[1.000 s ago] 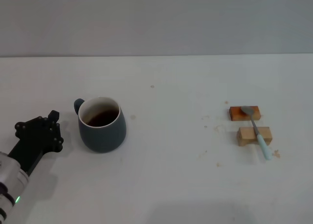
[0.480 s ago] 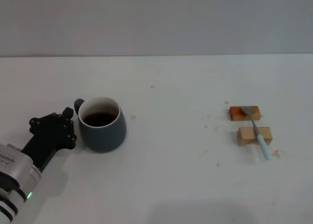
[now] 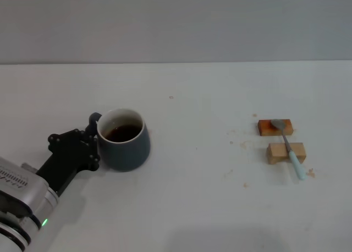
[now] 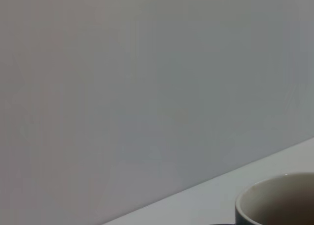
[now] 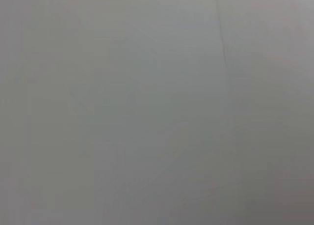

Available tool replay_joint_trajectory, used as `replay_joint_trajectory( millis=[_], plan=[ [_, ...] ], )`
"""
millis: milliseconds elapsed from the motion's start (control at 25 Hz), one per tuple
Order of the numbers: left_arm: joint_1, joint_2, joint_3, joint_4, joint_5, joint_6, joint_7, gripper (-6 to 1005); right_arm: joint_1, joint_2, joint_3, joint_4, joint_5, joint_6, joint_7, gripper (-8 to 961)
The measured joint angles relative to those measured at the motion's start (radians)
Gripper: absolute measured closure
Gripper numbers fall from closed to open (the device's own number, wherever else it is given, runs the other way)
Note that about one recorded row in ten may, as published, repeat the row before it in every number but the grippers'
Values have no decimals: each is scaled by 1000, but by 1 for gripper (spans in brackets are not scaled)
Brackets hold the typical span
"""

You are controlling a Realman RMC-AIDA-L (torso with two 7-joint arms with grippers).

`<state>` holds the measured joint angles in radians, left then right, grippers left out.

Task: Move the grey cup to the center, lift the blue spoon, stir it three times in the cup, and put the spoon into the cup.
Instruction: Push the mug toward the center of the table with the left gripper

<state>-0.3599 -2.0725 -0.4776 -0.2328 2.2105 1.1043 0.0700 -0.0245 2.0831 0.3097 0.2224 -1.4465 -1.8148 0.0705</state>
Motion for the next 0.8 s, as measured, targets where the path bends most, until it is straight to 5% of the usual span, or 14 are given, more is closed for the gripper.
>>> replay_joint_trajectory(
  millis=[800],
  plan=[
    [-20,-6,111,-72,0,2,-3,1001,2,0,-5,0,0,0,0,178]
  ],
)
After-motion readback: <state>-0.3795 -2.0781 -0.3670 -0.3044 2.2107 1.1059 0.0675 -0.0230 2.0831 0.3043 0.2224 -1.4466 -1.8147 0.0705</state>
